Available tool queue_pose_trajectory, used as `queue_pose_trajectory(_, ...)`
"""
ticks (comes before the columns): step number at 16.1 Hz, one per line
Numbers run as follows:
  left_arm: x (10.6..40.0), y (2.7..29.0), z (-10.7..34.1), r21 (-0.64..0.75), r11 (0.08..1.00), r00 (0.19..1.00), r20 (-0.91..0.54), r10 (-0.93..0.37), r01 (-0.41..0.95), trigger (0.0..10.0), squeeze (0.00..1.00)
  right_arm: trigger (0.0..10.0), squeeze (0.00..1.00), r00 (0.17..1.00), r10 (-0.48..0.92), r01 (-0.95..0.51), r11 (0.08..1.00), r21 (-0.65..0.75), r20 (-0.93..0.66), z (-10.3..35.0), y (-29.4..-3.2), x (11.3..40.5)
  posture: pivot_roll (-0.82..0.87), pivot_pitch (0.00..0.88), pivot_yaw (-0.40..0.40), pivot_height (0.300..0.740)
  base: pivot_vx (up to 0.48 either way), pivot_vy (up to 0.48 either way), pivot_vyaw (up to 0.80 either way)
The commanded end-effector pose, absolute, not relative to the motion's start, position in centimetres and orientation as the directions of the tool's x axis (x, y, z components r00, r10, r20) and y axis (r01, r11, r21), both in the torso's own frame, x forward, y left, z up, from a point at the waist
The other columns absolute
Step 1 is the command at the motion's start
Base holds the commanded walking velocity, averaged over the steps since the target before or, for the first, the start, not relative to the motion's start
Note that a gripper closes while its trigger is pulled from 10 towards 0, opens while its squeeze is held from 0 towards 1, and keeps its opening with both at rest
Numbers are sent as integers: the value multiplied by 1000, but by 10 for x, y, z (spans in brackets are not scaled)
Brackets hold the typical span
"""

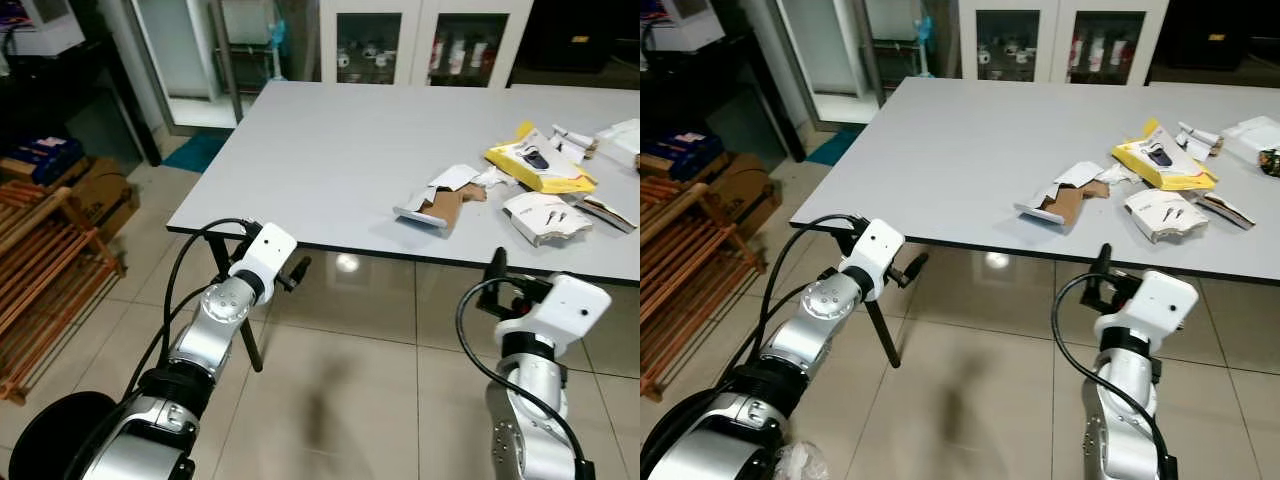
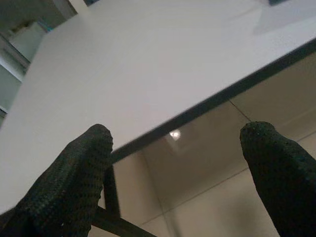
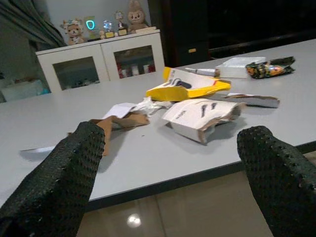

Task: Picking trash to rubbish bin

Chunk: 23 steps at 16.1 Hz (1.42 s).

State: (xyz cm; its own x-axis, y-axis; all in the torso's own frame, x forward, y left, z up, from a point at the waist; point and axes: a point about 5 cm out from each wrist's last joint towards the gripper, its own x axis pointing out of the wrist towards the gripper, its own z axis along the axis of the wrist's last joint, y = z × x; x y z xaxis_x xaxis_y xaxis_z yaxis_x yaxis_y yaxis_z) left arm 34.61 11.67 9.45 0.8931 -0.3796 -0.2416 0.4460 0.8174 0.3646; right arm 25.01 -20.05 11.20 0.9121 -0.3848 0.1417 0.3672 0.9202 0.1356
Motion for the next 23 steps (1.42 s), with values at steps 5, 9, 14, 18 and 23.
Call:
queue_pose_trajectory(5, 346, 113, 87, 338, 855, 914, -244, -325, 394, 10000, 0, 10000, 0, 954, -265, 260, 964, 49, 139, 118, -201, 251, 206, 0, 8, 740, 0, 0, 0)
queue_pose_trajectory(9, 344, 121, 78, 242, 940, 956, -223, -189, 242, 10000, 0, 10000, 0, 980, -173, 177, 984, -26, 98, 116, -208, 251, 219, 0, -80, 740, 0, 0, 0)
queue_pose_trajectory(14, 334, 153, 87, 252, 947, 972, -176, -158, 200, 10000, 0, 10000, 0, 968, -222, 222, 975, 10, 121, 129, -221, 247, 216, 3, -76, 740, 0, 0, 0)
queue_pose_trajectory(18, 284, 186, 73, 324, 898, 943, -247, -223, 298, 10000, 0, 10000, 0, 969, -235, 234, 972, 13, 80, 118, -221, 234, 234, 31, -61, 740, 0, 0, 0)
queue_pose_trajectory(23, 274, 185, 82, 320, 914, 955, -237, -180, 252, 10000, 0, 10000, 0, 986, -150, 149, 989, 23, 67, 125, -206, 243, 291, 96, -126, 740, 0, 0, 0)
